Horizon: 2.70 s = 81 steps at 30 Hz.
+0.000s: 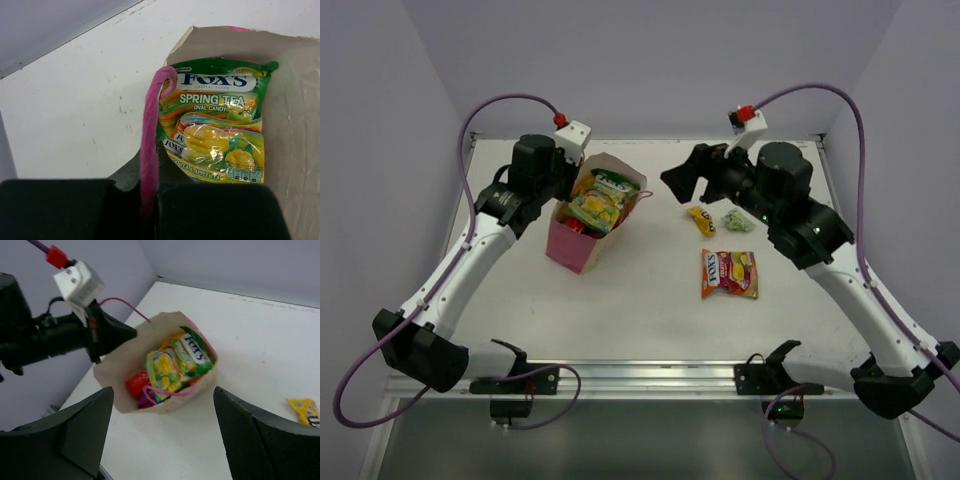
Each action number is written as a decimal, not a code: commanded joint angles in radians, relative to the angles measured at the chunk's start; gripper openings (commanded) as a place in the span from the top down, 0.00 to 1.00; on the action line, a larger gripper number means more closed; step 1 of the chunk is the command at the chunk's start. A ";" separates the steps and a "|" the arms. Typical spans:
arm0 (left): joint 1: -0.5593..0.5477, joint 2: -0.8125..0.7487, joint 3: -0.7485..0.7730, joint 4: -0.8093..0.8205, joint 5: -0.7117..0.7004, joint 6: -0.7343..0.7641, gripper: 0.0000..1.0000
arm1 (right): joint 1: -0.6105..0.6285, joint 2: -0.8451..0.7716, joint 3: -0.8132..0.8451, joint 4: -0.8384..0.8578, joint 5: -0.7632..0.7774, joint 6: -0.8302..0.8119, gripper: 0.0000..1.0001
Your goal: Take the snacks out of the paper bag
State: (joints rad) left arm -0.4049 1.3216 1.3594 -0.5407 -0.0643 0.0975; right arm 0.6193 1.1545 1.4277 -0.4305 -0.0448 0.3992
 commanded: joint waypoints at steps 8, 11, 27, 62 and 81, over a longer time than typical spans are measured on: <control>-0.077 -0.055 0.061 0.100 -0.020 -0.038 1.00 | 0.184 0.424 0.267 -0.067 0.023 0.148 0.20; -0.104 -0.056 0.060 0.110 -0.045 -0.051 1.00 | 0.192 0.477 0.254 -0.047 0.022 0.188 0.19; -0.127 -0.058 0.027 0.116 -0.071 -0.073 1.00 | 0.195 0.619 0.129 0.039 0.226 0.280 0.09; -0.126 -0.090 0.000 0.117 -0.071 -0.059 1.00 | 0.165 0.668 0.189 0.093 0.160 0.202 0.83; -0.126 -0.104 -0.011 0.119 -0.095 -0.073 1.00 | 0.154 0.680 0.190 -0.142 0.232 0.401 0.17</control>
State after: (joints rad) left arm -0.5282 1.2663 1.3346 -0.5205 -0.1528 0.0372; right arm 0.7834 1.8202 1.6058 -0.5179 0.1879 0.7284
